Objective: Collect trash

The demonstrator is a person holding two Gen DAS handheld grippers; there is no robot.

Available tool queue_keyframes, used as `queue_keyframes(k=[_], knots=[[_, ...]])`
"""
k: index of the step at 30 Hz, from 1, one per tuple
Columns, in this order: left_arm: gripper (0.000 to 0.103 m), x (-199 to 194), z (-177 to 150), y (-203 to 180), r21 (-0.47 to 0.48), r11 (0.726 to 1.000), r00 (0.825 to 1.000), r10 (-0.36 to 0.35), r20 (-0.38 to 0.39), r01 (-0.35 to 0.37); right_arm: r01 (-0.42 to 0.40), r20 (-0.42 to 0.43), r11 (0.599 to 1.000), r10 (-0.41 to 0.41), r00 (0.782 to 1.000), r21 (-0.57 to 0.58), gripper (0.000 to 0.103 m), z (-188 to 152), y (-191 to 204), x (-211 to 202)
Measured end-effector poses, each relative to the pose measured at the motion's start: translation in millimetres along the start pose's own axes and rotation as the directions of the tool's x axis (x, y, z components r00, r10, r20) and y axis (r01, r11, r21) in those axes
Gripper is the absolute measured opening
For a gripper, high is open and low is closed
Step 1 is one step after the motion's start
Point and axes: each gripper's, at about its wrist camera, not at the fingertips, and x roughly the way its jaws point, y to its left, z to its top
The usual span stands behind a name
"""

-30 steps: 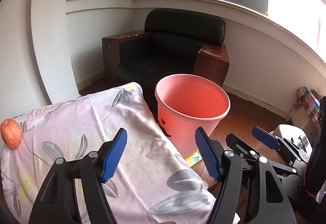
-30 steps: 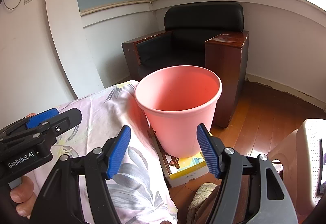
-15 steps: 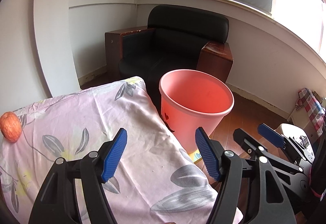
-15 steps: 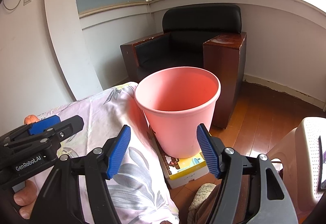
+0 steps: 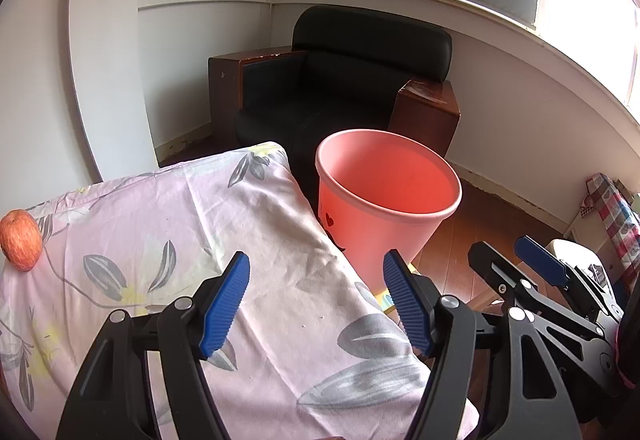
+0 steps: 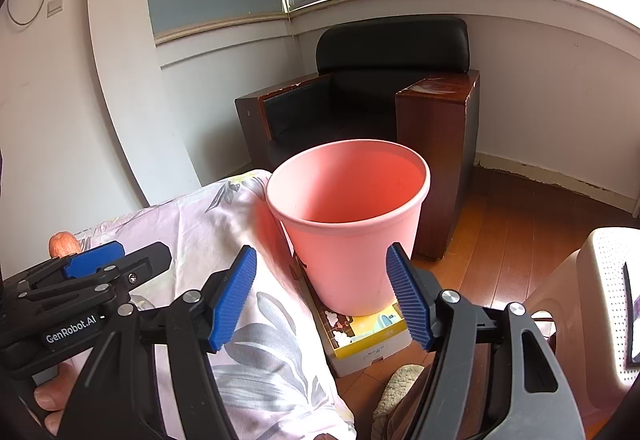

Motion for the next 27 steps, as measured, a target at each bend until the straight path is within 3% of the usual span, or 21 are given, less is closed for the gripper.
queue_keyframes(k=[27], knots=[[0.068,-3.9,-4.9,-1.5,-0.006,1.0,1.0,-0.004,-0.007,0.004,-0.005,-0.001,1.0,0.005,1.0,0.005,0.068,-5.0,1.6,-4.9]])
